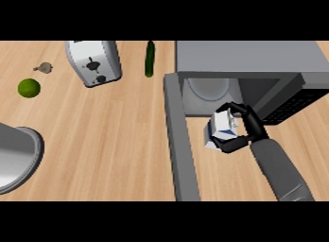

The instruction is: Pick up the milk, place it into the microwave and close the microwave

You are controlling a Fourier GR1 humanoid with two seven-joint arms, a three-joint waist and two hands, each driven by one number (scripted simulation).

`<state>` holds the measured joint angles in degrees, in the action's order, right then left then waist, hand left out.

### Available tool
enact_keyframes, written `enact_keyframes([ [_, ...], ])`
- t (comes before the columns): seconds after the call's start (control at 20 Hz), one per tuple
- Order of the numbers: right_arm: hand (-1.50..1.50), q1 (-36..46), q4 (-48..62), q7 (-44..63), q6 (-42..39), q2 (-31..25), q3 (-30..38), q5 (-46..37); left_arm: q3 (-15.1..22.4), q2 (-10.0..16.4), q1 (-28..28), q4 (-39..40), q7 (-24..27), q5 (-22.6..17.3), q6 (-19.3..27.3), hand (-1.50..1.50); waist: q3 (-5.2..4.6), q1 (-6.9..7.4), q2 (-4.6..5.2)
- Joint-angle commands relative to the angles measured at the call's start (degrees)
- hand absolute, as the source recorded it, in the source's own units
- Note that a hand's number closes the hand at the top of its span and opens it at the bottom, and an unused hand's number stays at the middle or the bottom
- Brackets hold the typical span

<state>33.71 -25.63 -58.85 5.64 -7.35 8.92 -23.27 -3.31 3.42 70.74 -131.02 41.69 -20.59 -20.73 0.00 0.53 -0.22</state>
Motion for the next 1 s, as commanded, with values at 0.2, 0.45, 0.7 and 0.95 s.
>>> enact_keyframes([
  [0.2,1.5,2.99,-10.7,11.49,2.26,1.23,-1.33,0.03,-2.45,0.18,-2.75,1.47,-3.29,-1.94,-1.02,-1.5,-0.04,-0.31,-0.03],
  [0.45,1.5,9.33,-9.31,19.43,0.94,0.16,-1.06,-0.24,-3.75,-0.82,-3.6,1.66,-3.31,-1.48,-1.46,-1.5,0.0,0.39,0.23],
  [0.7,1.5,17.27,-1.34,23.43,3.48,1.79,-0.68,-1.74,-4.66,-0.45,-4.02,2.53,-4.08,-2.0,-3.01,-1.5,0.05,1.64,0.75],
  [0.95,1.5,23.5,5.21,24.76,11.48,0.41,1.81,-2.93,-5.58,0.16,-8.06,4.28,-5.93,-2.74,-2.13,-1.5,0.08,2.85,1.38],
])
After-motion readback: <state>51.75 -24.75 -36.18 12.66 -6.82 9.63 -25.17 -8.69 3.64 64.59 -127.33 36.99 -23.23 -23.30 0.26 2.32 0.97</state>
